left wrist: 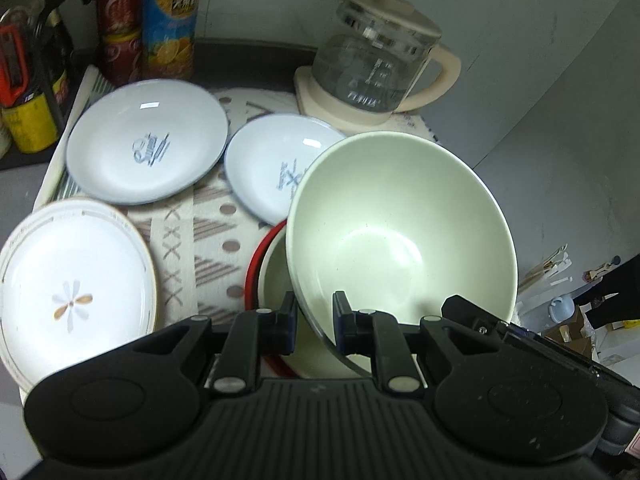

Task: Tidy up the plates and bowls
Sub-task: 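Lower the smaller bowl onto the stack and open both grippers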

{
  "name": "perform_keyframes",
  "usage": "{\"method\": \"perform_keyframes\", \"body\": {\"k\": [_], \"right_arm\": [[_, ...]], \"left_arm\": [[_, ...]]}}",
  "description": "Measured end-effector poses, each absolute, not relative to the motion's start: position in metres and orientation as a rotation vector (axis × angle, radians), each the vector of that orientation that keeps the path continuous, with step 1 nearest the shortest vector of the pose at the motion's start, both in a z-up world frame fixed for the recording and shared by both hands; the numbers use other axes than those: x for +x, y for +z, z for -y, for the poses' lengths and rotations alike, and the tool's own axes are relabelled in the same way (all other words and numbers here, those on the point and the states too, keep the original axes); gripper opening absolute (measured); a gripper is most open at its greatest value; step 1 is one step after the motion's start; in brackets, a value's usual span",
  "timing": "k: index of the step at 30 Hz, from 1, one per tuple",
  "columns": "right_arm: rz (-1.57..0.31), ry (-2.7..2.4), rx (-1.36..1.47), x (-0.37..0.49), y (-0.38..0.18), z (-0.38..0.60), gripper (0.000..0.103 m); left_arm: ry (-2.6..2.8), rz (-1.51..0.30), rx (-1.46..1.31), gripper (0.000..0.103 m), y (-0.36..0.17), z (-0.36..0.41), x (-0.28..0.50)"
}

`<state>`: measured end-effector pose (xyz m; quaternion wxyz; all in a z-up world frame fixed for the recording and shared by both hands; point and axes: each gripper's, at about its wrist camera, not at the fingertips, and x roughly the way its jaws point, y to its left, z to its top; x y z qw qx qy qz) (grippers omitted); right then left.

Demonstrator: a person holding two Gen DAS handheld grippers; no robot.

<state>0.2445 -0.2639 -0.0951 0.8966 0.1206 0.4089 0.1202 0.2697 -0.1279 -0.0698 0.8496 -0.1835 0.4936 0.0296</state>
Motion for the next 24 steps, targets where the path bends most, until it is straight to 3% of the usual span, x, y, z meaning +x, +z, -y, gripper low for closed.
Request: {"method": "perform_keyframes", "body": {"k": [16,24], "right_arm": [[-0.931,0.27,0.206,0.25,-0.116,0.259,0.027],[-0.914,0.29,0.197,0.247,-0.112,0.261,0.038]], "left_arm": [[0.099,-1.113,-0.372,0.017,-0.091,0.129,0.267],[0.105,-1.091,-0.368,0.021,-0.088,0.129,0.266]]}}
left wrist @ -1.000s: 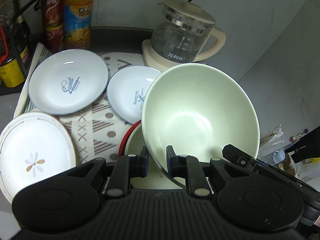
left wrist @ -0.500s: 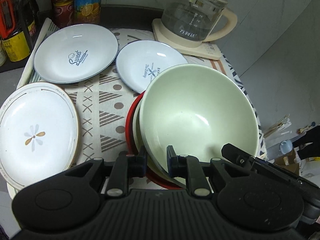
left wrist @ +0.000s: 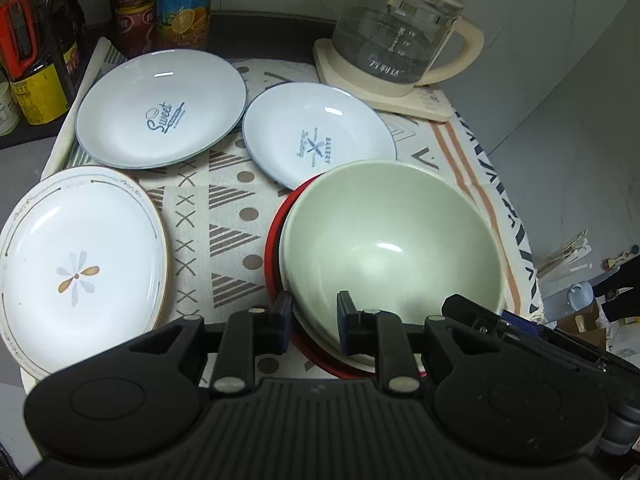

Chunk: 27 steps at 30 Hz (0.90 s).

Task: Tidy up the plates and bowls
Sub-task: 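Lower the smaller bowl onto the stack and open both grippers, then withdraw both grippers and move toward the white 'Sweet' plate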

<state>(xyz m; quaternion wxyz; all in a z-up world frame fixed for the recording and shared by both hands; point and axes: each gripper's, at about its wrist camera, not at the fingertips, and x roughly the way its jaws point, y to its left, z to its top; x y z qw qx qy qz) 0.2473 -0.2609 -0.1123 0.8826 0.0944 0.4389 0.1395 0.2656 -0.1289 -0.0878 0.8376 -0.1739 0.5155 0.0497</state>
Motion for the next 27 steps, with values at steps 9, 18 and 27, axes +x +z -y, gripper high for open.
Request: {"method": "perform_keyframes", "body": {"k": [9,18,27], "right_arm": [[-0.833,0.324,0.216,0.235,-0.089,0.265,0.062],[-0.766,0.421,0.193,0.217,-0.072,0.249,0.098],[-0.765,0.493,0.16,0.205,-0.067,0.222,0.102]], "left_arm": [[0.136,-1.077,-0.403,0.05,-0.071,0.112,0.249],[0.275,-1.002,-0.385,0.073,-0.047,0.074,0.203],[0.378,-0.966,-0.419,0.092,-0.039,0.039,0.156]]}}
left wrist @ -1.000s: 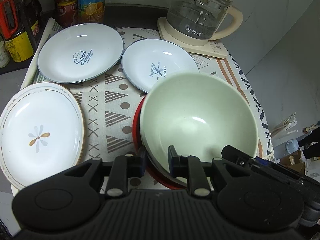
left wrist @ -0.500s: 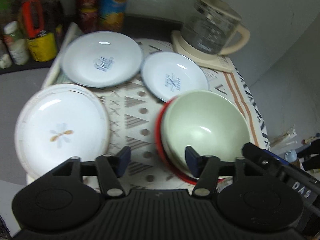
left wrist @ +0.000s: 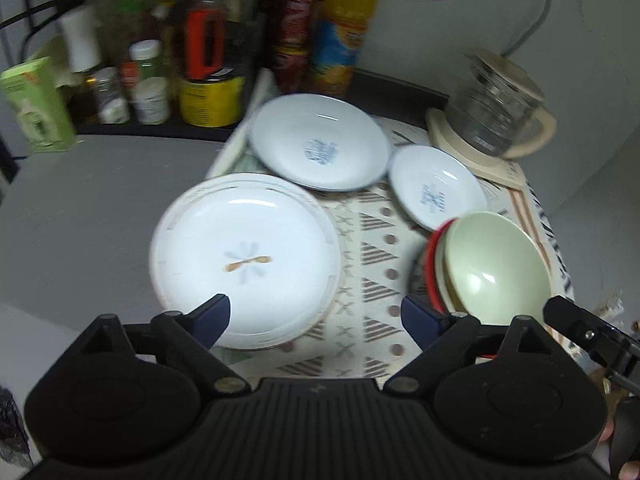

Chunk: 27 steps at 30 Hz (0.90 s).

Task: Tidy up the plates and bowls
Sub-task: 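Withdraw both grippers and move toward the white 'Sweet' plate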

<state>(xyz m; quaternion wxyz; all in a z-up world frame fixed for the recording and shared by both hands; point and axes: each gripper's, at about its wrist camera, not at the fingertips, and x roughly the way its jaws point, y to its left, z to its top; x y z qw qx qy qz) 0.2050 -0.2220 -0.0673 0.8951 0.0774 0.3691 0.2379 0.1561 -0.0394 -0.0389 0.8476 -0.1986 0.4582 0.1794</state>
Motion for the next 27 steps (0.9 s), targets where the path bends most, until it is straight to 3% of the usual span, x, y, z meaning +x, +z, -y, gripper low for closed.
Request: {"method": "perform_keyframes", "body": {"k": [4,15,27], "right_arm": [[-0.748,0.516,0.146,0.201,-0.062,0.208,0.102],[-0.727,0.533,0.086,0.198,-0.06,0.156,0.102],[-0.758,0.537,0.014,0.215,-0.065,0.103,0.102]], "left_arm": [[0.438,-0.946,-0.44,0.102,-0.036,0.021,0.136],[0.521,-0.903,-0.446,0.102,-0.032,-0.018,0.112],[0.415,-0.912,-0.407,0.102,-0.046,-0.05,0.139]]}}
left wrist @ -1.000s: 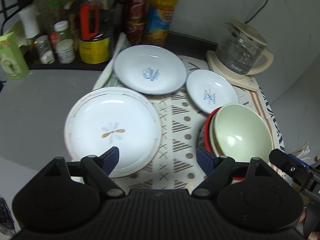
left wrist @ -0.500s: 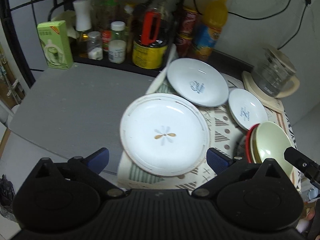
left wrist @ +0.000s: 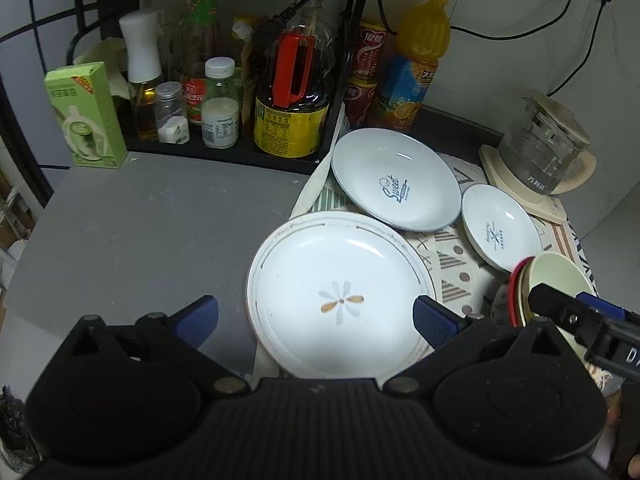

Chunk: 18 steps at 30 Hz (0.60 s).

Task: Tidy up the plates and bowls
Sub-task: 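Withdraw both grippers and move toward the white 'Sweet' plate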

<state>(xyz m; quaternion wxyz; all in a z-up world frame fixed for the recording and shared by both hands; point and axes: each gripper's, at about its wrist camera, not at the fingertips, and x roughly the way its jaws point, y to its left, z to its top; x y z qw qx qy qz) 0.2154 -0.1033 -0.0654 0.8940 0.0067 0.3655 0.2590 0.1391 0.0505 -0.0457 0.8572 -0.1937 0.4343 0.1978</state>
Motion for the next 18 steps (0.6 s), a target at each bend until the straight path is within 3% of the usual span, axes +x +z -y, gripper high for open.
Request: {"method": "perform_keyframes", "body": {"k": [9,18], "right_arm": [[-0.801,0.432,0.029,0.246,-0.072,0.075,0.099],[-0.818,0.318,0.076,0.275,-0.087,0.049,0.083]], "left_arm": [[0.322,-0.981,-0.426,0.102,-0.064,-0.094,0.182],[0.198,-0.98,-0.412,0.1,-0.076,-0.126,0.23]]}}
